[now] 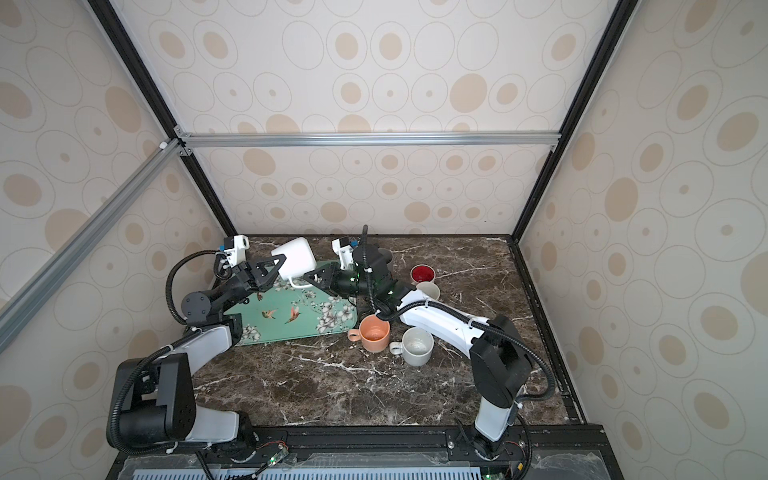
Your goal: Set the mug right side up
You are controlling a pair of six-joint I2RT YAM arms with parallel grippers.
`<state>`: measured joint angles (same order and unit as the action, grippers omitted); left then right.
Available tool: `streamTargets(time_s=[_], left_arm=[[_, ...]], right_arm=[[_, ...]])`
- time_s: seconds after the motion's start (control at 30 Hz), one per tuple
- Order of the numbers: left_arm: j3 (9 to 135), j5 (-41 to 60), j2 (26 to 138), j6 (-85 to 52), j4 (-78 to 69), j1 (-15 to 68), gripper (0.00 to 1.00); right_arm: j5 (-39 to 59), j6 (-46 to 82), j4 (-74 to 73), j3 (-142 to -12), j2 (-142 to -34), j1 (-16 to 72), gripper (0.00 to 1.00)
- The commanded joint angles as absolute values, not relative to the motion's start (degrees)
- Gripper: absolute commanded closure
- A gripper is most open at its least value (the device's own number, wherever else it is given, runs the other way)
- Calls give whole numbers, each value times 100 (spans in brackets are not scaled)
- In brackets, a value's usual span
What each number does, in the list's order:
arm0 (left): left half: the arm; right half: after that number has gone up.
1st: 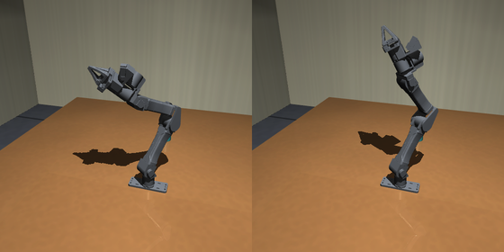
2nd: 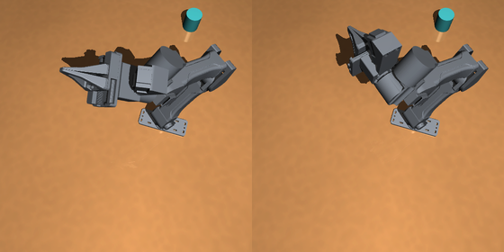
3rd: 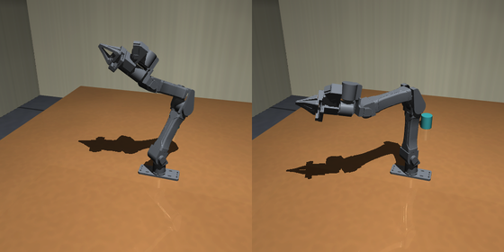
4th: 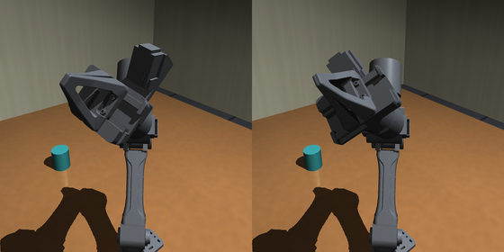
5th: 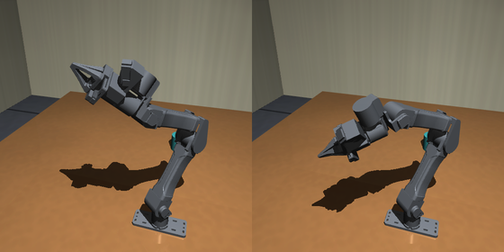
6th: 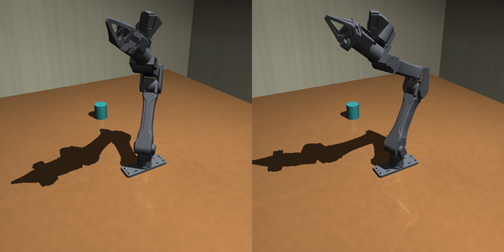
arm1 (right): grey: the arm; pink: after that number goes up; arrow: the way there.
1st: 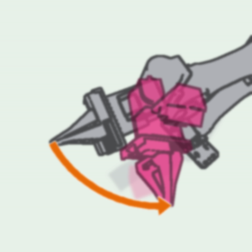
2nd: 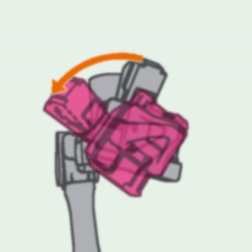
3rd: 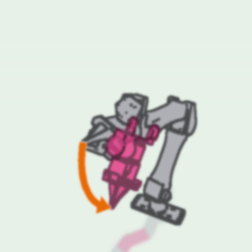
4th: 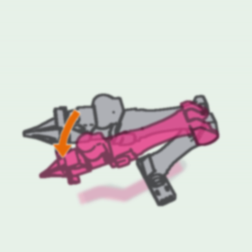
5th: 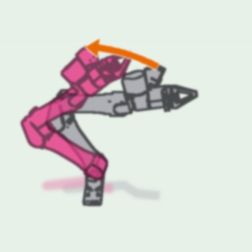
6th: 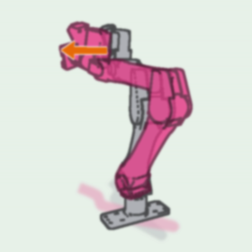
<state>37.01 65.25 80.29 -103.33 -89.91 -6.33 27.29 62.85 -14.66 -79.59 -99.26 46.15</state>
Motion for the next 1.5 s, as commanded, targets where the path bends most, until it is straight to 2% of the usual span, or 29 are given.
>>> streamTargets(time_s=[0.0, 0.07, 0.13, 0.23, 0.3, 0.43, 0.5, 0.6, 0.83, 1.13, 1.27, 1.47], left_arm=[[4028, 6704, 7718, -10537, -10463, -562, 100], [4025, 6738, 7625, -10404, -10253, -549, 100], [4012, 6772, 7463, -10108, -9872, -536, 100], [4006, 6829, 7064, -9112, -8524, -461, 100], [4071, 6776, 6675, -8059, -7020, -346, 100], [4821, 5996, 5948, -4525, -2522, 378, 100], [5075, 5669, 5889, -3751, -1452, 771, 100], [5089, 5315, 5859, -3489, -954, 1295, 100], [5404, 3736, 5954, -2420, 468, 3062, 100], [6103, 1841, 6872, -1337, 2026, 5217, 100], [6442, 1240, 7379, -946, 2651, 5921, 100], [6524, 656, 7878, -446, 3358, 6605, 100]], right_arm=[[2500, 5964, -1328, -7959, -9556, 4474, 65], [2391, 5755, -1060, -7907, -9380, 4411, 54], [2249, 5530, -776, -7813, -9164, 4336, 50], [2052, 5135, -194, -7685, -8797, 4162, 48], [1893, 4816, 311, -7625, -8545, 4021, 46], [1359, 4074, 1447, -7490, -8003, 3729, 45], [1066, 3760, 1927, -7379, -7747, 3581, 45], [587, 3404, 2484, -7129, -7345, 3334, 44], [-262, 2840, 3239, -6579, -6469, 2800, 43], [-899, 2423, 3851, -6156, -5965, 2412, 39], [-1211, 2317, 3964, -5974, -5757, 2340, 36], [-1869, 2199, 4044, -5637, -5436, 2222, 26]])
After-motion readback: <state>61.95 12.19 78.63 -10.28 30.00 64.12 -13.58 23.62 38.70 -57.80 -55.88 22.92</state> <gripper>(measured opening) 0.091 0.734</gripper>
